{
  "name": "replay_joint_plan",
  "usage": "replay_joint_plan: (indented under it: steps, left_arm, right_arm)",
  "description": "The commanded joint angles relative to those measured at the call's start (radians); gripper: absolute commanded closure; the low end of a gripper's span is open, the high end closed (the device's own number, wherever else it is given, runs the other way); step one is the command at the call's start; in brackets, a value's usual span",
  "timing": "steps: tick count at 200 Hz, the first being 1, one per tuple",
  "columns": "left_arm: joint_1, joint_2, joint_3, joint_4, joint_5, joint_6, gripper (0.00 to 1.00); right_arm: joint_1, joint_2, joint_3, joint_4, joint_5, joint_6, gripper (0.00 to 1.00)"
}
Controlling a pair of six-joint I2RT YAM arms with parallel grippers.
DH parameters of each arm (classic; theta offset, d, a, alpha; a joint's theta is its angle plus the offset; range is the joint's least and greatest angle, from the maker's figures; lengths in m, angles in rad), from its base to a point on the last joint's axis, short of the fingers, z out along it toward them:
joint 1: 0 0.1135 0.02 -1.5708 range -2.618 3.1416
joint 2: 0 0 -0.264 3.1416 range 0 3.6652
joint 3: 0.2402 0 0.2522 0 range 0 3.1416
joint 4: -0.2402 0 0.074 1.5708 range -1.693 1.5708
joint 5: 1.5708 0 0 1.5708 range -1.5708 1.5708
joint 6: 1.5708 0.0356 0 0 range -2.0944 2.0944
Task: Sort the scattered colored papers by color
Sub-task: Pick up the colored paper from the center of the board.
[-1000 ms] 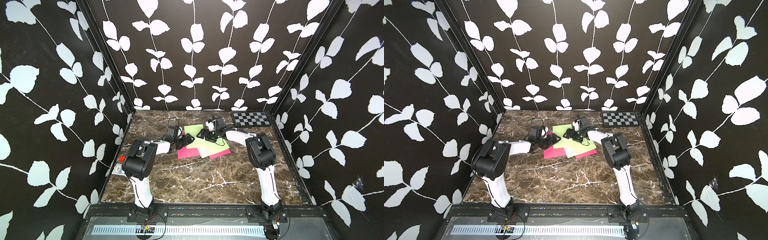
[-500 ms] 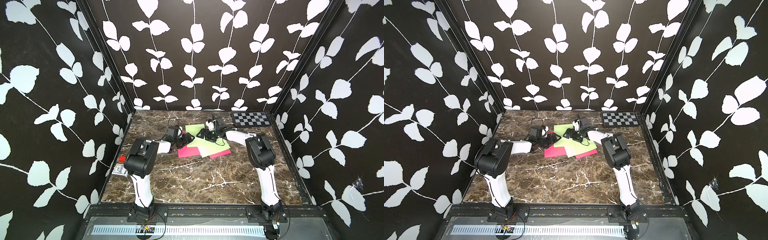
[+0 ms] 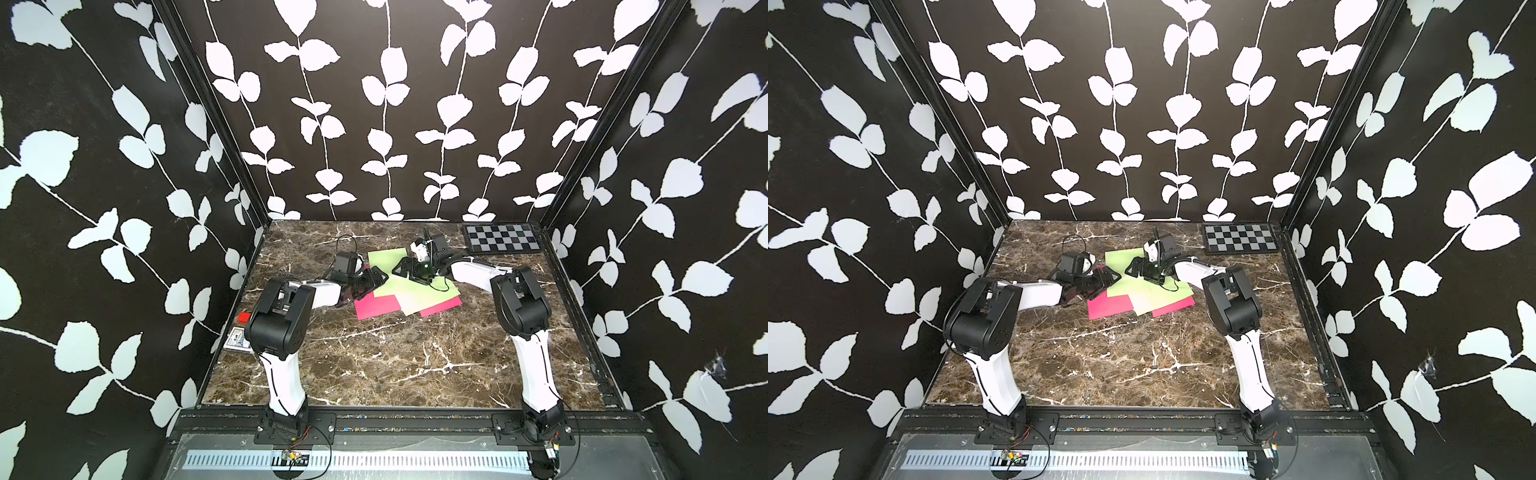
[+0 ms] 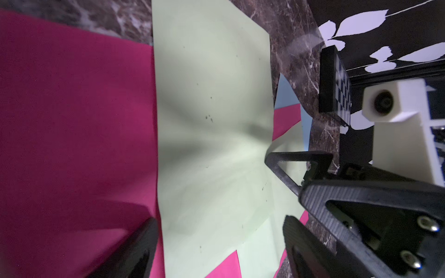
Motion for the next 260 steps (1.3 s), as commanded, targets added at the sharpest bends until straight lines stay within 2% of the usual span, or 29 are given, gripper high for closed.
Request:
replay_joint_plan:
  steps: [1,93,142,194,231,260]
  left_arm:
    - [-0.005,-0.051,-0.035,-0.077,-0.012,-0.012,0.16]
    - [-0.039,0.007,-0.023,-0.032,0.056,-0.085,0.17]
    - [-0.052,0.019,-0.014,-0.011,0.043,-0.105,0.19]
    - [-0.052,0.008,0.012,-0.05,-0.006,-0.079,0.31]
    - [-0.051,0.038,0.032,-0.05,-0.015,-0.091,0.55]
    - [-0.051,0.043,0.034,-0.054,-0.022,-0.092,0.66]
  right_arm:
    - [0.008,0.036,-0.037,-0.011,0.006,0.018,0.12]
    - [0.008,0.038,-0.045,0.0,0.007,0.024,0.11]
    - [0.007,0.037,-0.051,0.005,0.003,0.027,0.11]
    - [0.008,0.041,-0.056,0.015,-0.001,0.033,0.1]
    - [0.008,0.038,-0.06,0.018,-0.003,0.033,0.1]
    - [0.007,0.036,-0.065,0.02,-0.003,0.032,0.1]
